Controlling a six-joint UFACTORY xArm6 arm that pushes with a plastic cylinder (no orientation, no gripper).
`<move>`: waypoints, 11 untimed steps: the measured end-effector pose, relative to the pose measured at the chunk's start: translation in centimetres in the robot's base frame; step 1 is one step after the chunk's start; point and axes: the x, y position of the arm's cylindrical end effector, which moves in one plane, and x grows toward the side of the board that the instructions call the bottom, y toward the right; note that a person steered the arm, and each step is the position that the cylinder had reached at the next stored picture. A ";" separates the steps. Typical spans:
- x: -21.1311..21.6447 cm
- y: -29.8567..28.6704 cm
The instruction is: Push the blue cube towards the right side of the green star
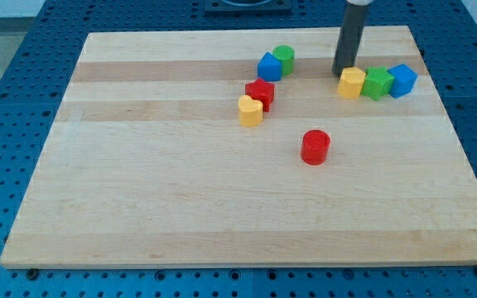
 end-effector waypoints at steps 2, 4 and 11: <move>1.0 0.1; 2.6 0.1; -1.9 10.2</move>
